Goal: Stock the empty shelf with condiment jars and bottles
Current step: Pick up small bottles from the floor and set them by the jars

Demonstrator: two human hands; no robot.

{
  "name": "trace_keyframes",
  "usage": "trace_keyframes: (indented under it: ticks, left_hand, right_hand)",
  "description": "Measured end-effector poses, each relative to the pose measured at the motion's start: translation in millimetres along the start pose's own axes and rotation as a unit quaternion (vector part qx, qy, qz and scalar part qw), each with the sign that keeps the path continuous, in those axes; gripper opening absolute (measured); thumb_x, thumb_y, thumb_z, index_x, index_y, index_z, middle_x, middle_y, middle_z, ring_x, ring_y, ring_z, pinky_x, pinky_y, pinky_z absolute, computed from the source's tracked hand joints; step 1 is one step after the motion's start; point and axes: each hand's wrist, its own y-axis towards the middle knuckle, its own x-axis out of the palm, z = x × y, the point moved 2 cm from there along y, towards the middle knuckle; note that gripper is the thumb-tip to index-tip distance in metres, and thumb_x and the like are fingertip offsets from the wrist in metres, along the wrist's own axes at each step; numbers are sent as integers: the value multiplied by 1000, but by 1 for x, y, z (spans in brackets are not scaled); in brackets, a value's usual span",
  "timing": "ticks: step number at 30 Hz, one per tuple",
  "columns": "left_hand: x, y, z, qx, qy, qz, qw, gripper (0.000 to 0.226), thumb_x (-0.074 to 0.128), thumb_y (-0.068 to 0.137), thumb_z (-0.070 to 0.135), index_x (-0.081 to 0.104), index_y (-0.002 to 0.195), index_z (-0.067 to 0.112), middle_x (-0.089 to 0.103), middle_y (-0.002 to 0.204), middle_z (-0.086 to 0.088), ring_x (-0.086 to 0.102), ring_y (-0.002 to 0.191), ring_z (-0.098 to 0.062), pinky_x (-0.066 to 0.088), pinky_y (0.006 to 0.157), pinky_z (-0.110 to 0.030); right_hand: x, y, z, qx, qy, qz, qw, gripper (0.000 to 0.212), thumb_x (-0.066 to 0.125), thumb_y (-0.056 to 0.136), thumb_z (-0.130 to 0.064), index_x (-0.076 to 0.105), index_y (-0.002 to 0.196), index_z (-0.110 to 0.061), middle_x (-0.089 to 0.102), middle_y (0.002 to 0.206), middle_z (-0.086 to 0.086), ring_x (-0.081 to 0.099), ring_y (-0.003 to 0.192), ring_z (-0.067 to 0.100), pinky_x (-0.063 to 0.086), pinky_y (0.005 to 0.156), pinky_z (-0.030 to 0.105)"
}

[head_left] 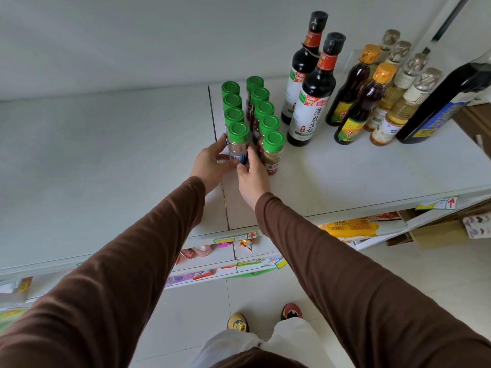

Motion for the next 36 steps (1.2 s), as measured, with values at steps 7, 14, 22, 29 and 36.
trace_keyframes:
  ticks: [7,14,22,29,36]
  left_hand:
    - [-2,8,1,-9,8,-6,1000,77,77,82,10,41,150,19,57,139,11,64,87,0,49,82,-11]
    - [-1,5,2,-19,13,-5,1000,75,75,85,13,40,150,19,55,142,9,65,101,-5,51,86,-12]
    - [-2,-27,7,-59,25,49,997,65,71,89,16,44,148,22,51,145,1,61,117,-13,46,93,-23]
    - [14,-74,24,-74,44,129,988,47,72,88,17,59,133,22,61,131,8,62,114,-12,50,98,-29]
    - [87,-134,65,-99,82,222,966,36,68,89,15,65,124,25,64,123,12,59,112,-6,51,91,-20]
  right_hand:
    - [0,6,-3,7,-7,6,1000,60,48,98,-7,27,155,-12,42,154,12,44,139,27,34,113,30]
    - [-4,1,-5,18,3,-9,1000,63,49,98,-6,24,156,-14,42,154,11,45,138,27,34,112,29]
    - [-14,-24,1,38,-42,-59,997,65,42,99,-9,17,158,-19,51,142,19,58,105,31,44,94,34]
    - [-48,-52,6,-32,-34,-130,990,60,44,96,-2,33,153,-15,44,152,9,46,135,23,36,110,28]
    - [-122,-78,38,-175,-44,-175,968,49,49,93,1,49,141,-9,52,143,7,48,131,20,32,109,19]
